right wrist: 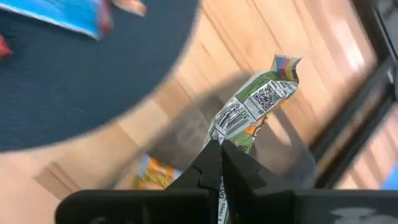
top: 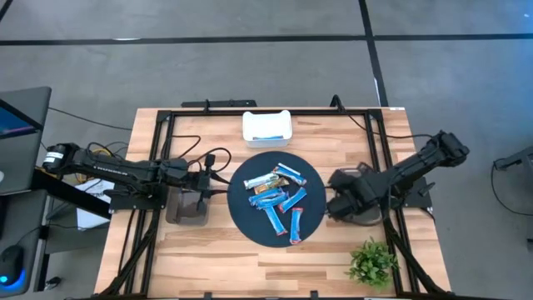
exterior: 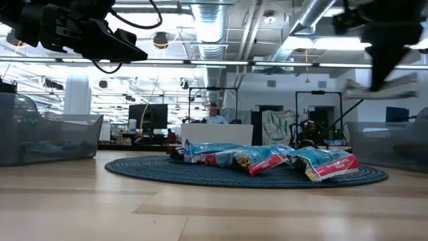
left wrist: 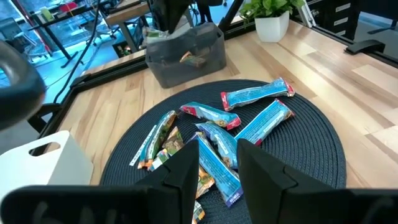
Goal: Pick and place Granola Bars by type
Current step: Put the orange granola bar into the right black bin, then put the blue granola bar into the left black bin
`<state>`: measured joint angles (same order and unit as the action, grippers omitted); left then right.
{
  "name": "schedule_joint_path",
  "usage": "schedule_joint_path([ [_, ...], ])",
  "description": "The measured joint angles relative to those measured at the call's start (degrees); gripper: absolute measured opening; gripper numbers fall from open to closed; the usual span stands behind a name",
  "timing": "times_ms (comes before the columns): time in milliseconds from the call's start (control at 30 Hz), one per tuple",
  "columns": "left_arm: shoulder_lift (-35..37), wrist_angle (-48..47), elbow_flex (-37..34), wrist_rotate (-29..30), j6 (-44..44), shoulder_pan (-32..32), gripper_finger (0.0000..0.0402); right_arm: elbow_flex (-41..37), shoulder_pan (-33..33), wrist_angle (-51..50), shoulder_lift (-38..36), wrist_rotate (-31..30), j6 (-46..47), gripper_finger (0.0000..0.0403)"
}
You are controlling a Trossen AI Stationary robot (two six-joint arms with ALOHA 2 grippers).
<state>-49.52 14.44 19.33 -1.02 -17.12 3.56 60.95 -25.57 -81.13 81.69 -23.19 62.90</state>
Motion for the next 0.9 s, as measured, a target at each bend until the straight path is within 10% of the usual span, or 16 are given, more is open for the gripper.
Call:
schedule_joint_path([
  [467, 0.0, 0.0, 0.0, 0.2, 0.0, 0.0, 0.0103, -5.3, -3.7, 0.8, -1.0, 5.1, 11.9, 0.0006],
  [900, 0.0, 0.0, 0.0, 0.2, 0.0, 0.0, 0.0103, -5.3, -3.7, 1.0, -0.7, 4.2, 9.0, 0.0115],
])
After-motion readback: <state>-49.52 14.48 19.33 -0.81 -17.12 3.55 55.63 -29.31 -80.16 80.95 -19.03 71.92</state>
